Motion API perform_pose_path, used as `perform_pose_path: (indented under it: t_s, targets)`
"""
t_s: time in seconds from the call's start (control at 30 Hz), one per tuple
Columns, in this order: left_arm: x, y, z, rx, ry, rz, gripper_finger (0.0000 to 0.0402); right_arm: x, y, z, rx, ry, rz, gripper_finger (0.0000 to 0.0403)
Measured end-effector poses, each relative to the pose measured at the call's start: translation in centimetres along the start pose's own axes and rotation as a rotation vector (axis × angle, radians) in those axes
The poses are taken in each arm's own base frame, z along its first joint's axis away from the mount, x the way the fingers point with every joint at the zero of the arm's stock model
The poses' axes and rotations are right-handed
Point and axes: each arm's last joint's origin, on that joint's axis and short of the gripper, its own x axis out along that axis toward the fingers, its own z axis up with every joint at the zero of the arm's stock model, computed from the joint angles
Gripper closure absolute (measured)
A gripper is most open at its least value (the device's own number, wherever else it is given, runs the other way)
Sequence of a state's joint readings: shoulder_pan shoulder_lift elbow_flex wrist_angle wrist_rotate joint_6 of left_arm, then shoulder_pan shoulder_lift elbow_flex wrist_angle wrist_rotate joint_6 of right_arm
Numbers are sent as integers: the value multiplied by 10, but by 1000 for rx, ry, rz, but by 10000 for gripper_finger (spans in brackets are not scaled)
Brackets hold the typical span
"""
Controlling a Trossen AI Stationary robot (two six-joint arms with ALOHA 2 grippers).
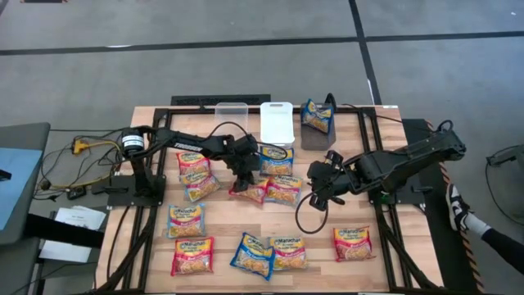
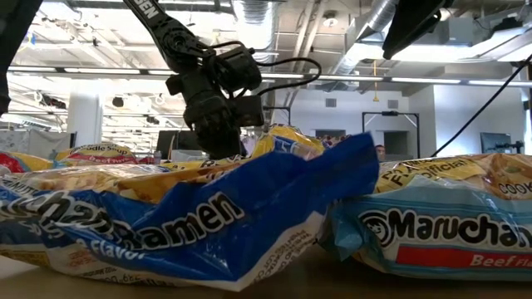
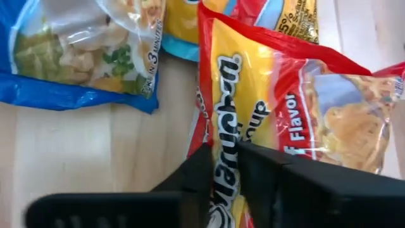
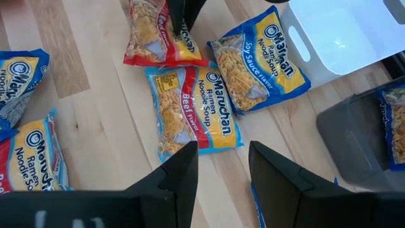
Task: Sort Maruchan noodles
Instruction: Put the red noodle pack into the white bin
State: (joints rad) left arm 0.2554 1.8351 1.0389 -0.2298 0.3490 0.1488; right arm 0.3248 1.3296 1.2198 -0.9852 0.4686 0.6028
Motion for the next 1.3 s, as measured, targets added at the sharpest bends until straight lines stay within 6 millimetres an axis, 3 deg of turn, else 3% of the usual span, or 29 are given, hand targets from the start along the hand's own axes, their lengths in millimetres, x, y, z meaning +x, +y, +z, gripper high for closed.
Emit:
perform_pose_path:
  t_s: [0.13, 0.53, 0.83, 1.3]
  targets:
    - [0, -1, 0, 10, -3, -10, 397, 0, 0, 0, 0, 0, 0, 239]
    - [-4, 0, 2, 16, 0, -35, 401, 0, 0, 0, 0, -1, -3, 239]
    - [-17, 3, 21, 82, 8, -26, 401, 1, -2, 1, 9, -5, -11, 239]
    - [-41, 23, 49, 127, -83, 27, 401, 14, -27, 18, 149, -24, -81, 239]
